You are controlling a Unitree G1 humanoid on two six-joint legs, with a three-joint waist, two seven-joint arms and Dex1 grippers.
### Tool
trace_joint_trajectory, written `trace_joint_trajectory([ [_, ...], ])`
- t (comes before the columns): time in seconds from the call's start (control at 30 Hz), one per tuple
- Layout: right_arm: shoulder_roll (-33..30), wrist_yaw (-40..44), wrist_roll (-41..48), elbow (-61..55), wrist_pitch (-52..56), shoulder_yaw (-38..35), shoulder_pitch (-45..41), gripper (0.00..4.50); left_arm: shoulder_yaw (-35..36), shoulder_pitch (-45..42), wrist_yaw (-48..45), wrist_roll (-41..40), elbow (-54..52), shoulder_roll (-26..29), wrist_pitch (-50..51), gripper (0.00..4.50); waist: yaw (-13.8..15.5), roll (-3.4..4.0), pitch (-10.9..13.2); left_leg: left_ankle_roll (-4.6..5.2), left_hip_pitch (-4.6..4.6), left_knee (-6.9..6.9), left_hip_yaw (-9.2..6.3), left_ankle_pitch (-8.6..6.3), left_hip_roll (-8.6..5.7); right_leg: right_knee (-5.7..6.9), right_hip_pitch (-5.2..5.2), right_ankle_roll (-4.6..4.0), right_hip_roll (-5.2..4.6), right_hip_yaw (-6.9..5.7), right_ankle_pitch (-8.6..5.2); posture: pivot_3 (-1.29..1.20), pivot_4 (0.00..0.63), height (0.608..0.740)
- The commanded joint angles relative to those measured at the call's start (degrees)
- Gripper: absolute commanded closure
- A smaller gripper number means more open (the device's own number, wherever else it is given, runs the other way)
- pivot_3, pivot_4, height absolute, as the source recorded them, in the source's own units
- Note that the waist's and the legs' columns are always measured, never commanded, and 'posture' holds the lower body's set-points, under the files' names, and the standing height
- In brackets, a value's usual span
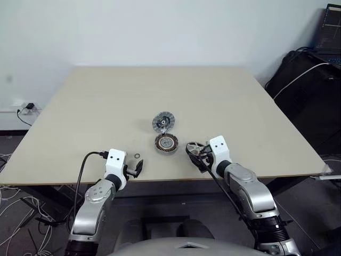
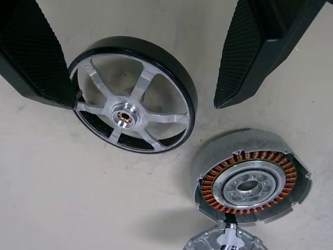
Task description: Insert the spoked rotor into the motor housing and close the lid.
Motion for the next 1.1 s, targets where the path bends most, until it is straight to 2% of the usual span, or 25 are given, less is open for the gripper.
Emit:
trace_joint_trajectory([
  [0.03, 0.1, -0.5, -0.3, -0.7, -1.8, -0.5, -1.2, 0.02, -0.4, -0.8, 0.2, -0.2, -1.8, 0.0, -0.2, 0.0, 0.0, 0.0, 0.0, 0.0, 0.0, 0.0, 0.0, 0.0, 0.0, 0.0, 0.0, 0.0, 0.0, 0.0, 0.0, 0.0, 0.0, 0.74],
  [0.6, 0.7, -1.4, -0.2, -1.2, -1.8, 0.0, -0.9, 0.02, -0.5, -2.1, 0.7, 0.0, -0.1, -0.1, 0.0, 0.0, 0.0, 0.0, 0.0, 0.0, 0.0, 0.0, 0.0, 0.0, 0.0, 0.0, 0.0, 0.0, 0.0, 0.0, 0.0, 0.0, 0.0, 0.74],
  [1.1, 1.3, -1.3, 0.0, -0.5, -2.1, 0.3, -1.7, 0.02, -3.0, -17.6, 0.2, 3.3, 18.2, 0.2, 0.1, 0.0, 0.1, -0.02, 0.0, 0.04, 0.04, 0.07, 0.02, 0.02, -0.02, 0.01, 0.1, 0.08, 0.16, -0.01, 0.05, 0.0, 0.0, 0.74],
])
